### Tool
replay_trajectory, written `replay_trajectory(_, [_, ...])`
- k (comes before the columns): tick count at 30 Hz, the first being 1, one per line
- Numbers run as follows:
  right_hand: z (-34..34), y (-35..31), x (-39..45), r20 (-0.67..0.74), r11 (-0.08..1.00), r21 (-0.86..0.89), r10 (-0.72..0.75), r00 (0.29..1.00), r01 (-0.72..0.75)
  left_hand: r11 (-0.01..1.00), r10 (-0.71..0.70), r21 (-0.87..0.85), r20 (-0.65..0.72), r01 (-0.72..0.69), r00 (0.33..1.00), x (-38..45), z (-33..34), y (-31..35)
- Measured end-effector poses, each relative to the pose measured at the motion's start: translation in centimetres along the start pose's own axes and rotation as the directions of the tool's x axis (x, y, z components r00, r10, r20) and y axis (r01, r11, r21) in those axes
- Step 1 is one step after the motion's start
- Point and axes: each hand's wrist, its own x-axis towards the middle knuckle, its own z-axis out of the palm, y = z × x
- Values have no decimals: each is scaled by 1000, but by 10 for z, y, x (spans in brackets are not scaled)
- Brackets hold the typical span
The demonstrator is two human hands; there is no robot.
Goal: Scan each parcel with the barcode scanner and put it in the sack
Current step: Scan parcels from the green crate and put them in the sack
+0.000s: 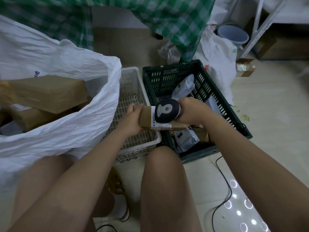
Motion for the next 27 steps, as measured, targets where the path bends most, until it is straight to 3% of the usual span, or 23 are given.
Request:
replay_trajectory(3, [-11,-1,0,90,988,-151,4,996,10,997,37,68,-7,-37,999,4,-4,5])
replay_trajectory(11, [-22,-6,-13,175,959,-284,55,983,-3,993,41,110,-32,-37,999,7,-8,15])
replay_trajectory(27, [-25,-4,-19,135,984,-164,98,986,-76,992,2,128,-31,2,1000,5,-6,17])
